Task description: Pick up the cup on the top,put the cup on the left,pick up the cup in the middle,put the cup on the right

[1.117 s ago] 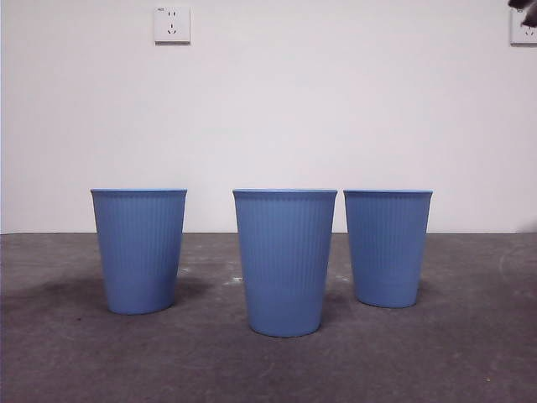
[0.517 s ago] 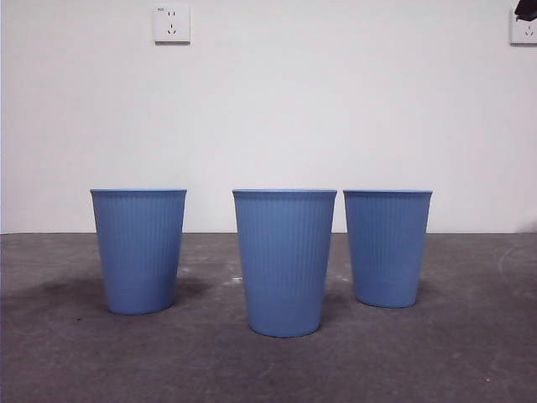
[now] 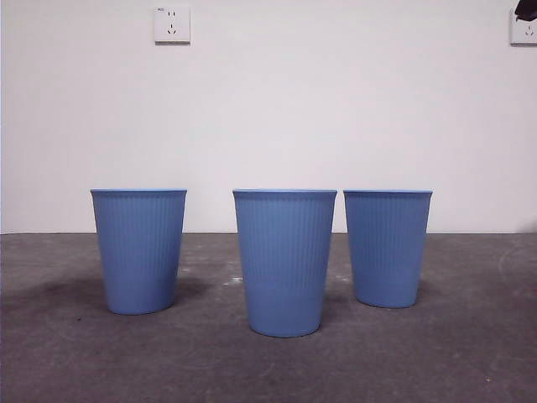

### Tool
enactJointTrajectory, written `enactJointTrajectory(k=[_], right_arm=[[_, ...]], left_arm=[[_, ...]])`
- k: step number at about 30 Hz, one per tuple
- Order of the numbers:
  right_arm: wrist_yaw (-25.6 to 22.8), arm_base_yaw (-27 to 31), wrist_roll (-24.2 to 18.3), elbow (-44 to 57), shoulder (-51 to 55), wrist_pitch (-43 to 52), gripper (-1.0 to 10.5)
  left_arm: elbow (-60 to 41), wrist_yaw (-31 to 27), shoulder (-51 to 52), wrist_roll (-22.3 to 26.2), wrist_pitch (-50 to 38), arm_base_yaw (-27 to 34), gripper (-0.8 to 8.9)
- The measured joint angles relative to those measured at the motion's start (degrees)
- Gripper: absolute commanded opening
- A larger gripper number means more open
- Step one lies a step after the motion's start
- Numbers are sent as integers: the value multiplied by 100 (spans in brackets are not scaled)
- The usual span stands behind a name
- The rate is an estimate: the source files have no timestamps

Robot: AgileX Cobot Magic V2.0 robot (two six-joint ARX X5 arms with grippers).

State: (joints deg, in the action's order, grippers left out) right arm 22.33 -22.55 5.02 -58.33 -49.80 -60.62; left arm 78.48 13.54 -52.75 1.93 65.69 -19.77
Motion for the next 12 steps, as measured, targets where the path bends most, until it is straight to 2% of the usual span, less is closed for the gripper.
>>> enactJointTrajectory(k=[2, 6, 12], right_arm=[[0, 0, 2, 0, -2, 0, 5], [0, 0, 15, 0, 0, -2, 5], [-2, 2, 15, 0, -2, 0, 5]], left_arm=[[0, -155, 0, 170, -219, 50, -3], [-22, -553, 70, 566, -1359, 452, -3], [-861, -564, 831, 1119, -3663, 1217, -3]])
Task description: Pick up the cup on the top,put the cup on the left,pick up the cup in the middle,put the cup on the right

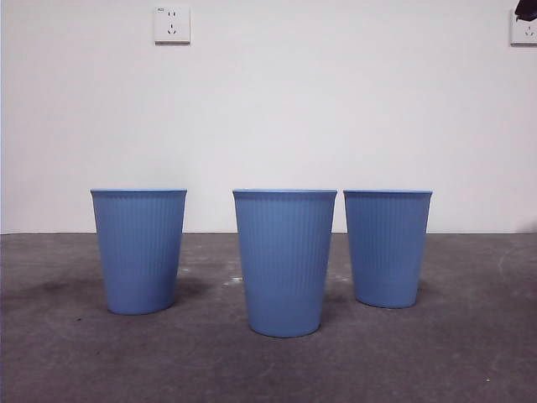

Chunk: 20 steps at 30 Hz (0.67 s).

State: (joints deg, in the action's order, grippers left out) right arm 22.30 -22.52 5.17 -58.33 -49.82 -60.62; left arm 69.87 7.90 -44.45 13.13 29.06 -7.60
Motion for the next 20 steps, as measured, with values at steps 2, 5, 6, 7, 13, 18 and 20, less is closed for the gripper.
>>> enactJointTrajectory(k=[2, 5, 6, 7, 13, 18, 20], right_arm=[[2, -2, 0, 0, 0, 0, 6], [2, -2, 0, 0, 0, 0, 5], [2, -2, 0, 0, 0, 0, 5], [2, 0, 0, 0, 0, 0, 6], [2, -2, 0, 0, 0, 0, 5], [2, -2, 0, 0, 0, 0, 6], [2, -2, 0, 0, 0, 0, 5]], left_arm=[[-553, -4, 337, 83, -774, 236, -3], [-1585, -26, 933, 129, -1869, 575, -3], [-1967, -31, 1154, 136, -2199, 682, -3], [-2352, -33, 1370, 144, -2498, 769, -3], [-4494, -33, 2487, 146, -3246, 1043, -3], [-5766, -35, 3246, 146, -3300, 1075, -3], [-6111, -35, 3499, 140, -3309, 1078, -3]])
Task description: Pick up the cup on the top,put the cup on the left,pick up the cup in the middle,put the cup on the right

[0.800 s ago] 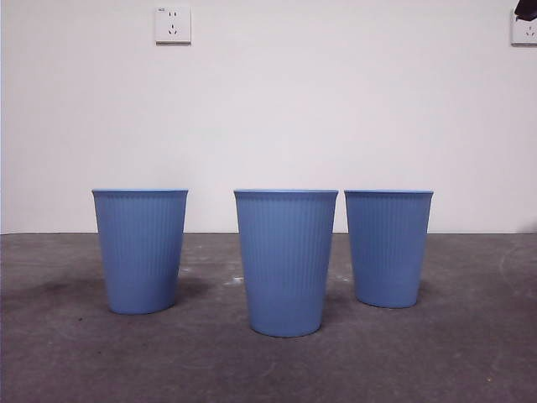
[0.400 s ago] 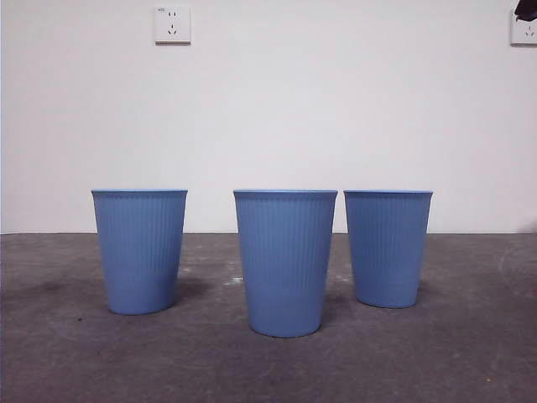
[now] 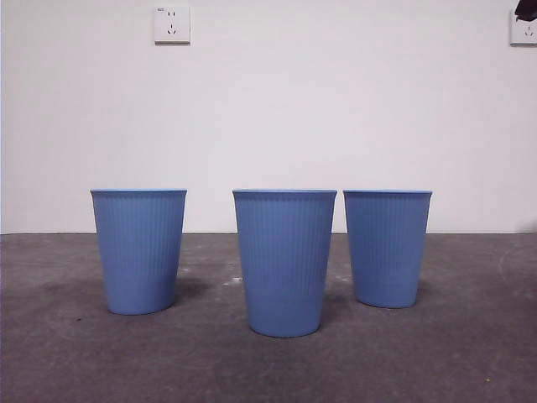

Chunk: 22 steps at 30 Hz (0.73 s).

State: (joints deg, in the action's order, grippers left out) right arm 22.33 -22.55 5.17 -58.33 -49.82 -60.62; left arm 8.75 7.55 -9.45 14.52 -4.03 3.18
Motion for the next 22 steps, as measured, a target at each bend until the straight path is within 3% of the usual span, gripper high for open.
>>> enactJointTrajectory(k=[7, 17, 22], right_arm=[[0, 0, 0, 0, 0, 0, 5], [0, 0, 0, 0, -2, -2, 6], [0, 2, 0, 0, -2, 0, 6]], left_arm=[[-776, -2, 682, -170, 94, 2, -3], [-778, -140, 920, -221, 1408, 22, -3], [-776, -142, 920, -223, 1432, 129, -3]])
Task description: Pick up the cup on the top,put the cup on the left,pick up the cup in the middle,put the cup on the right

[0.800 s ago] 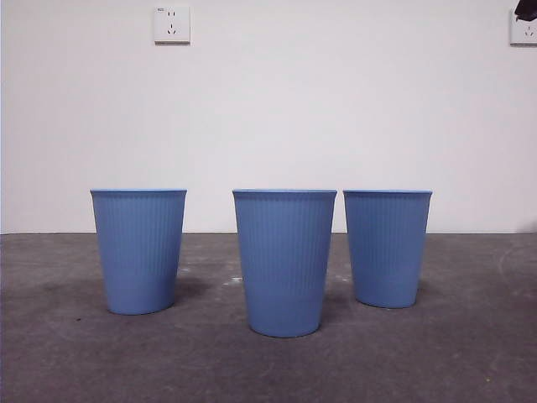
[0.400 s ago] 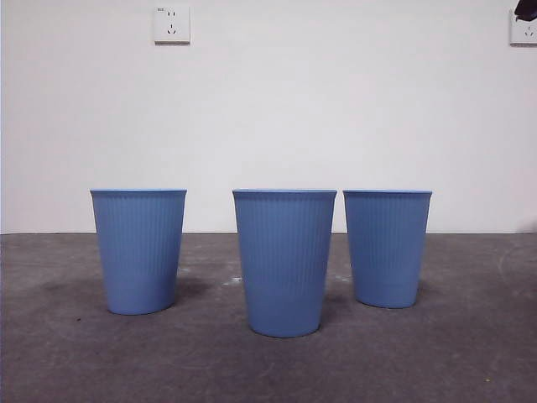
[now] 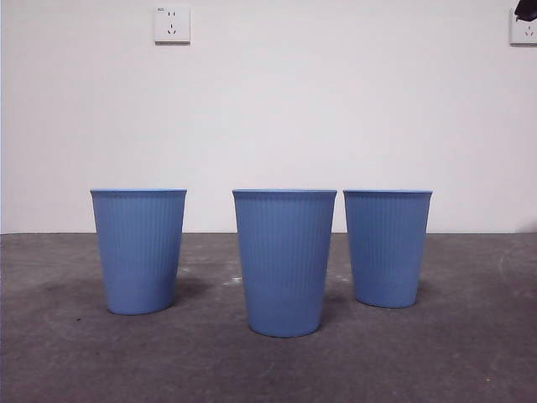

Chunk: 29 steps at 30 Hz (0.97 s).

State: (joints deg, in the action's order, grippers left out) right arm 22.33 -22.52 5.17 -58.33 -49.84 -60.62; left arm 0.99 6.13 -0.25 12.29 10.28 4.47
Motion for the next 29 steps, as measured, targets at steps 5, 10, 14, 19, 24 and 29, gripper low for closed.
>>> enactJointTrajectory(k=[5, 10, 14, 19, 24, 29], right_arm=[[0, -2, 0, 0, 0, 0, 6], [0, -2, 0, 0, 0, 0, 5], [0, 0, 0, 0, 0, 0, 6], [0, -2, 0, 0, 0, 0, 5], [-4, 0, -149, 0, 0, 9, 6], [-638, 328, -660, 20, 223, 935, 5]], left_arm=[[0, 0, 0, 0, 0, 0, -3], [0, 0, 0, 0, 2, 0, -3], [0, 0, 0, 0, 2, 0, -3], [0, 0, 0, 0, 0, 0, -3], [0, 0, 0, 0, 0, 0, -3], [0, 0, 0, 0, 0, 0, -3]])
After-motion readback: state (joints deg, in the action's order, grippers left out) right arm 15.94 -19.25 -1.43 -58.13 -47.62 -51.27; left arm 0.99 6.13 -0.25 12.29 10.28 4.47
